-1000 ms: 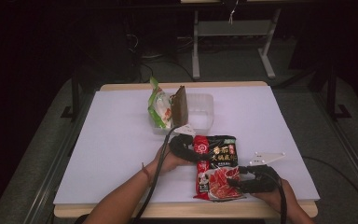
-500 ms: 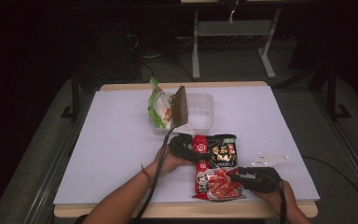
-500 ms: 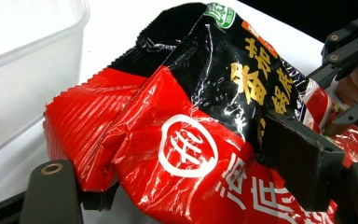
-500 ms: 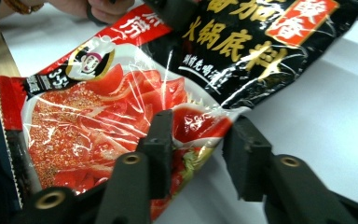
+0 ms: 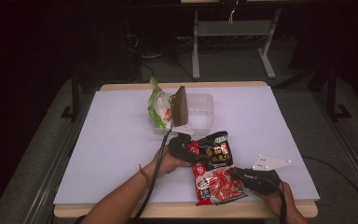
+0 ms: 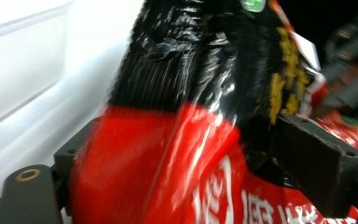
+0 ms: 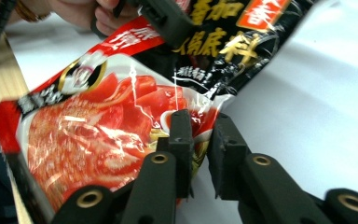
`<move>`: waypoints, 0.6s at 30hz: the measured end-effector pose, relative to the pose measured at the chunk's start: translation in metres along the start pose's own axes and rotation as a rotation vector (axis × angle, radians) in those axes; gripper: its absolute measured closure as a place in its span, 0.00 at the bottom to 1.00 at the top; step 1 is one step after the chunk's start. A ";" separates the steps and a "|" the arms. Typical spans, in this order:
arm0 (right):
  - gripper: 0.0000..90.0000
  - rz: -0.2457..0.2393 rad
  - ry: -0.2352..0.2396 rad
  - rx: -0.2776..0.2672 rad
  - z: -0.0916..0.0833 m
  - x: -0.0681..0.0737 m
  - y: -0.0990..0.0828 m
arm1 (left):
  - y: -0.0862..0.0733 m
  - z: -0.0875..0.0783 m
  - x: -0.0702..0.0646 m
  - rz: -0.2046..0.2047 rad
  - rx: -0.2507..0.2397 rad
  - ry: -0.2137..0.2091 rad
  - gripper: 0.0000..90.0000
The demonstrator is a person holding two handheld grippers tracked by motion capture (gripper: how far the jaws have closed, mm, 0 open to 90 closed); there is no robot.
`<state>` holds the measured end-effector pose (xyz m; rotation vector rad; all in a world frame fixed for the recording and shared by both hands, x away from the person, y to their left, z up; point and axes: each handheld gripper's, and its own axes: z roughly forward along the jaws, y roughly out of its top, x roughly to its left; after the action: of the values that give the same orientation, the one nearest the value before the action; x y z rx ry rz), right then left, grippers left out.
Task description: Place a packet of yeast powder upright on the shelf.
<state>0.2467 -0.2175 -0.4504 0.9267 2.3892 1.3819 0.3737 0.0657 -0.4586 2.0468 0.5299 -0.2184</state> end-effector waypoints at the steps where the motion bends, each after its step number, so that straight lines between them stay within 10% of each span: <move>1: 0.90 0.000 0.000 0.000 0.000 0.000 0.000 | 0.000 0.000 -0.001 0.006 0.007 -0.002 0.20; 6: 0.89 -0.016 -0.016 -0.001 0.000 0.002 0.001 | 0.000 -0.003 -0.002 0.000 -0.009 -0.055 0.31; 12: 0.82 -0.061 -0.031 -0.014 -0.003 0.004 0.002 | 0.003 -0.015 -0.003 0.021 -0.095 -0.101 0.67; 18: 0.60 -0.105 -0.018 -0.033 -0.010 0.004 0.004 | 0.006 -0.024 -0.010 0.019 -0.191 -0.132 0.83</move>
<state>0.2405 -0.2210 -0.4411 0.7905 2.3579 1.3648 0.3664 0.0806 -0.4380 1.8374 0.4321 -0.2788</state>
